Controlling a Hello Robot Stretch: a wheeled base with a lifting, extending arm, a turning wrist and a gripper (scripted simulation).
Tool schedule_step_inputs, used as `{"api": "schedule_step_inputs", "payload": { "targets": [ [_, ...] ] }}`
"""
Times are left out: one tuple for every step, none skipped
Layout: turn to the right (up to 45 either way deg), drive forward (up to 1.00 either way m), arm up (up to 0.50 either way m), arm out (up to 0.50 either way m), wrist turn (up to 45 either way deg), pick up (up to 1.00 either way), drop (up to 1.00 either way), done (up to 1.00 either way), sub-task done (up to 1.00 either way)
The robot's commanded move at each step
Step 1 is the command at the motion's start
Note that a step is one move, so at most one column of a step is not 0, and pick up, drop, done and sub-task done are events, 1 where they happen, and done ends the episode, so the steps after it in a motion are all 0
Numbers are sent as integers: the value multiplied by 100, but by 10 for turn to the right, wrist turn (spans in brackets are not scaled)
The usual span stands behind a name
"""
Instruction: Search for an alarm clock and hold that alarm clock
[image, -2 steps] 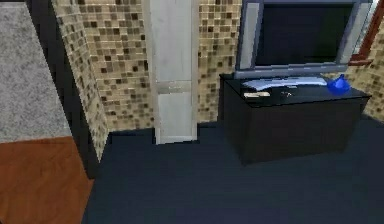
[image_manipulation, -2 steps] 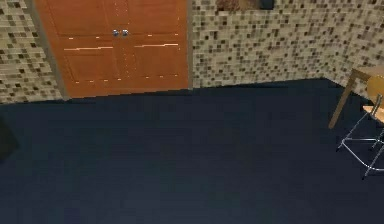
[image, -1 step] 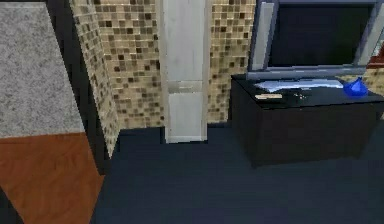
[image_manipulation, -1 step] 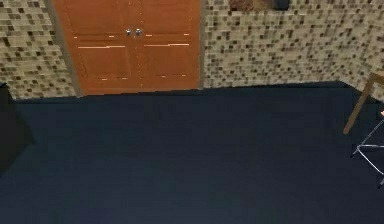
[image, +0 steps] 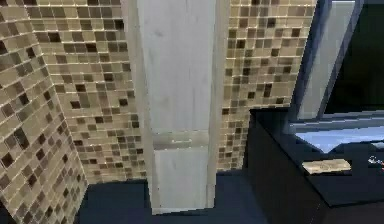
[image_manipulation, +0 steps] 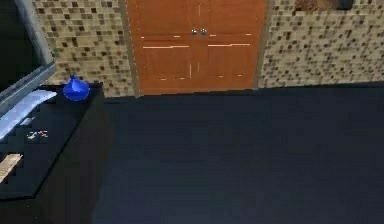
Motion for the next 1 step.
{"api": "schedule_step_inputs", "payload": {
  "targets": [
    [-450, 0, 0, 0, 0, 0, 0, 0, 0]
  ]
}}
